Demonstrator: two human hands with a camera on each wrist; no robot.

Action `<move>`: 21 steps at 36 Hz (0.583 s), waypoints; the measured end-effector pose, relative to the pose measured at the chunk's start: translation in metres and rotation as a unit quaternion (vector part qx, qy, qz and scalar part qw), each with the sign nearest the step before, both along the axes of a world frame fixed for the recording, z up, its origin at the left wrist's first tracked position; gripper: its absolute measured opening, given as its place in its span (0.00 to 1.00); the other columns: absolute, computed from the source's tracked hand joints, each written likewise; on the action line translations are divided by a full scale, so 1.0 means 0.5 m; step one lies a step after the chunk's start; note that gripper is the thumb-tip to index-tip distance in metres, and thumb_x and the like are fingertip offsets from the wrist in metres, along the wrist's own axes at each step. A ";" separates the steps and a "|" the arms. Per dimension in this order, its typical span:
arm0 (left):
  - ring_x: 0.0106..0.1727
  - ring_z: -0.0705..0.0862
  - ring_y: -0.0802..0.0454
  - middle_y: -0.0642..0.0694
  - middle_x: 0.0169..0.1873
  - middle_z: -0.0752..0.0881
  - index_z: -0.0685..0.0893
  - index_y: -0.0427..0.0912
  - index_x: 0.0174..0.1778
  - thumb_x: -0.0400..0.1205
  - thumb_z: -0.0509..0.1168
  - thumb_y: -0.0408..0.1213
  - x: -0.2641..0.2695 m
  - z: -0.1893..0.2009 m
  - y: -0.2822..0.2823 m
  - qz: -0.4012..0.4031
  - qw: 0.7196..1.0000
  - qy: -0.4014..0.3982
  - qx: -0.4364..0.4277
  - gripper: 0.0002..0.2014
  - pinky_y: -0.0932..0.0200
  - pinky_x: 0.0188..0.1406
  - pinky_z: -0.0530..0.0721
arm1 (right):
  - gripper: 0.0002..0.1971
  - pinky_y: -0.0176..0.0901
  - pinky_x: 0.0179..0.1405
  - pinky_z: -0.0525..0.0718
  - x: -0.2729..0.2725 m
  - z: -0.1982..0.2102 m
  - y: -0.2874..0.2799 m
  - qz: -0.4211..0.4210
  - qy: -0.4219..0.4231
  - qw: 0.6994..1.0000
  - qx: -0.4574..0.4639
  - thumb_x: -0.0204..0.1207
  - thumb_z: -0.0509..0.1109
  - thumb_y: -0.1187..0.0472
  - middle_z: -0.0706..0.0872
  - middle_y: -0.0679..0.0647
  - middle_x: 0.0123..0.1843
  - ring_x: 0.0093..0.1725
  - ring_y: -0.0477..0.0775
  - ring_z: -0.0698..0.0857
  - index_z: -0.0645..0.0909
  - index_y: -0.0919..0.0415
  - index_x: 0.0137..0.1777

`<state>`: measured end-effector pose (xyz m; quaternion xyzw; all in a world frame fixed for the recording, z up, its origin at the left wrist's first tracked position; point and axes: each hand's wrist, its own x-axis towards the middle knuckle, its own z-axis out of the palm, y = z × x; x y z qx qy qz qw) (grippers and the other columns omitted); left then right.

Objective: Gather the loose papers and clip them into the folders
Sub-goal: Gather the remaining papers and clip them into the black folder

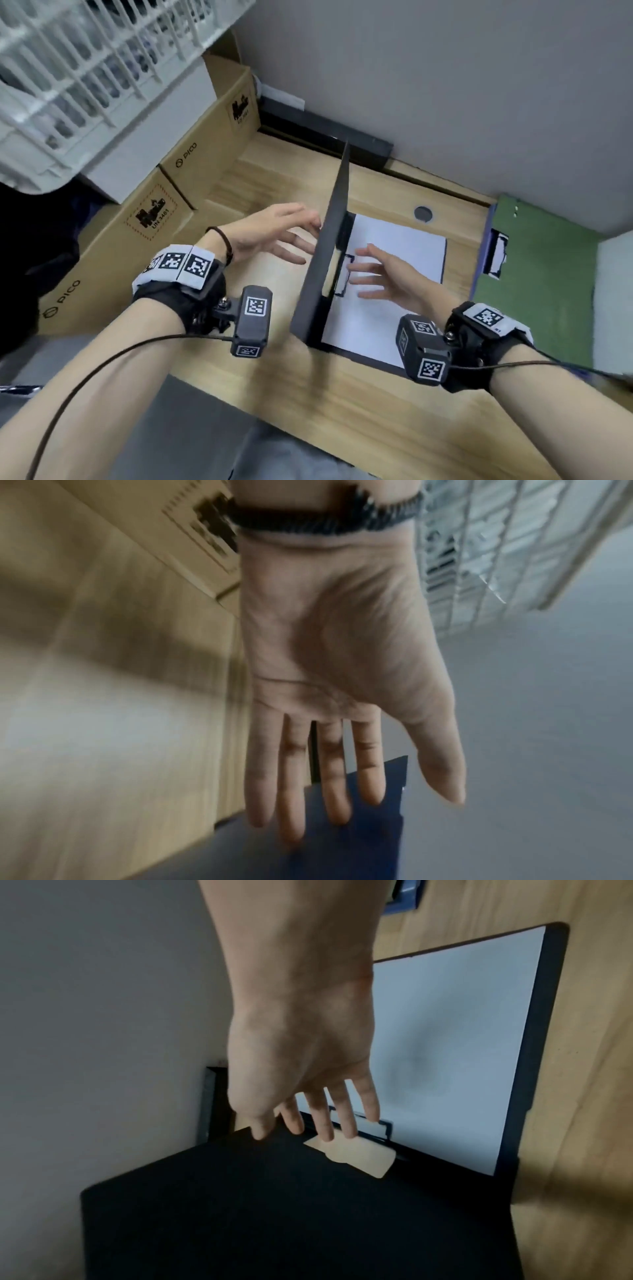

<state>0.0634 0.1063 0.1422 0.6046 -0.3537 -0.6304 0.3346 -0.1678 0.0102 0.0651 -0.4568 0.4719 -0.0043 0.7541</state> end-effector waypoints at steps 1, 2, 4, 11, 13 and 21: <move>0.50 0.90 0.46 0.48 0.50 0.88 0.84 0.46 0.50 0.82 0.64 0.52 -0.018 0.002 -0.014 -0.014 1.000 -0.003 0.001 0.13 0.48 0.48 0.88 | 0.21 0.59 0.60 0.85 -0.013 0.012 0.000 -0.017 -0.021 1.000 0.010 0.83 0.56 0.42 0.87 0.58 0.63 0.59 0.60 0.88 0.75 0.52 0.68; 0.54 0.90 0.45 0.48 0.53 0.88 0.84 0.46 0.55 0.84 0.62 0.52 -0.036 0.000 -0.027 -0.028 1.000 -0.007 0.007 0.14 0.46 0.51 0.88 | 0.22 0.58 0.58 0.85 -0.030 0.018 -0.002 -0.028 -0.037 0.999 0.018 0.83 0.55 0.40 0.88 0.59 0.61 0.58 0.62 0.88 0.74 0.52 0.68; 0.57 0.89 0.46 0.50 0.58 0.88 0.83 0.49 0.62 0.85 0.59 0.52 -0.078 -0.009 -0.049 -0.055 0.998 -0.014 0.024 0.16 0.48 0.55 0.88 | 0.23 0.57 0.57 0.84 -0.070 0.020 -0.008 -0.046 -0.053 0.997 0.026 0.84 0.53 0.39 0.89 0.59 0.58 0.56 0.63 0.88 0.73 0.52 0.68; 0.50 0.86 0.50 0.44 0.59 0.87 0.78 0.46 0.66 0.85 0.61 0.37 -0.173 -0.116 -0.083 0.048 0.993 -0.075 0.076 0.14 0.57 0.57 0.85 | 0.16 0.42 0.40 0.79 -0.233 -0.037 0.002 -0.174 0.061 0.982 -0.040 0.87 0.51 0.51 0.85 0.42 0.30 0.31 0.45 0.82 0.79 0.53 0.50; 0.49 0.83 0.50 0.44 0.55 0.85 0.75 0.43 0.69 0.83 0.61 0.34 -0.181 -0.153 -0.078 0.099 0.984 -0.100 0.107 0.17 0.57 0.56 0.82 | 0.12 0.40 0.33 0.71 -0.268 -0.058 0.014 -0.192 0.142 0.967 -0.085 0.87 0.51 0.53 0.81 0.44 0.35 0.35 0.47 0.77 0.76 0.52 0.54; 0.27 0.68 0.51 0.46 0.29 0.68 0.69 0.47 0.34 0.80 0.55 0.29 -0.193 -0.242 -0.006 0.074 0.957 -0.167 0.225 0.11 0.60 0.33 0.73 | 0.10 0.37 0.25 0.58 -0.318 -0.135 0.077 -0.136 0.181 0.974 -0.019 0.84 0.54 0.61 0.69 0.46 0.33 0.29 0.45 0.65 0.77 0.52 0.54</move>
